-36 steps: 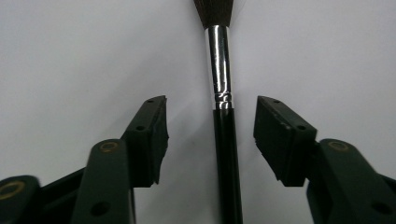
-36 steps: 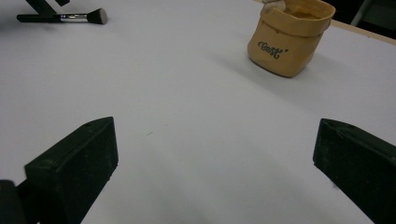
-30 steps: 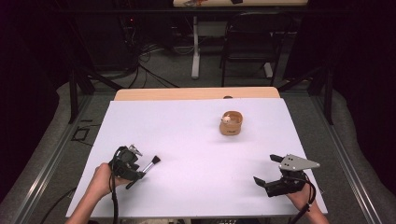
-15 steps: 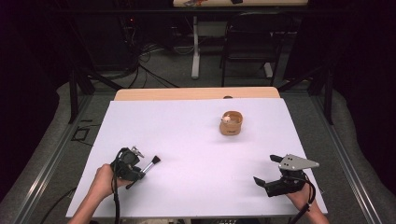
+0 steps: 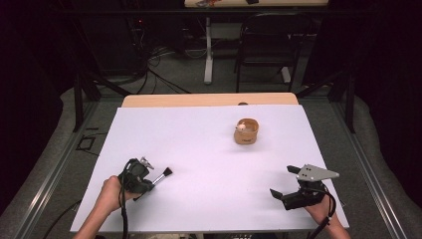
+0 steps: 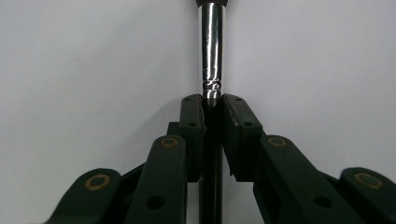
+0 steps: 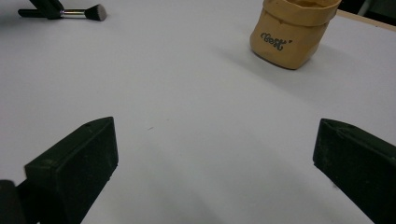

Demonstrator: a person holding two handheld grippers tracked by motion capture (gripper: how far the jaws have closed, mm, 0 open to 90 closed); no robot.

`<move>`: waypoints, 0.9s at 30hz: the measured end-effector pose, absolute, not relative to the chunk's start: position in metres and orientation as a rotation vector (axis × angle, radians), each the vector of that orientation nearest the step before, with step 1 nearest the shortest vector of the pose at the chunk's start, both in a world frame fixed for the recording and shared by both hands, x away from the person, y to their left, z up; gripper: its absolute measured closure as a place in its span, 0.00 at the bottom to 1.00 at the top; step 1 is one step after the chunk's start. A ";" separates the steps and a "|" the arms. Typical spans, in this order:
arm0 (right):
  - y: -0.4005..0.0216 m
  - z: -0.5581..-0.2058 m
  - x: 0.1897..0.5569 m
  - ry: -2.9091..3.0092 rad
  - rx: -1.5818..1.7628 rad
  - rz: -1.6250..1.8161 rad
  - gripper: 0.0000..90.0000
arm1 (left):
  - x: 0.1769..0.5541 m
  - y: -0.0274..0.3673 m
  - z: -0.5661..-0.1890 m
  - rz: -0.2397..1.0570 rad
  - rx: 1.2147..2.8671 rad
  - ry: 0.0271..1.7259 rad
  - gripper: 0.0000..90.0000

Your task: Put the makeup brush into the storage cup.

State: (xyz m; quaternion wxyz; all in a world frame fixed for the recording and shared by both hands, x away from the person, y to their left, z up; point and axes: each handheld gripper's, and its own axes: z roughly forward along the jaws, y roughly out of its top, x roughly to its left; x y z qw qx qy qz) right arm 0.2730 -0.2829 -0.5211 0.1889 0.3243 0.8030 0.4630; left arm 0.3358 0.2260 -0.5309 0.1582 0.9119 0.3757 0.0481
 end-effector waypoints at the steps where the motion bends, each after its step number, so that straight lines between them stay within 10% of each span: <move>1: -0.283 -0.521 0.273 2.258 0.912 1.302 0.00 | 0.336 0.227 -0.531 0.128 2.599 1.077 0.88; 27: -0.283 -0.522 0.274 2.251 0.932 1.292 0.00 | 0.331 0.231 -0.520 0.128 2.472 1.014 0.88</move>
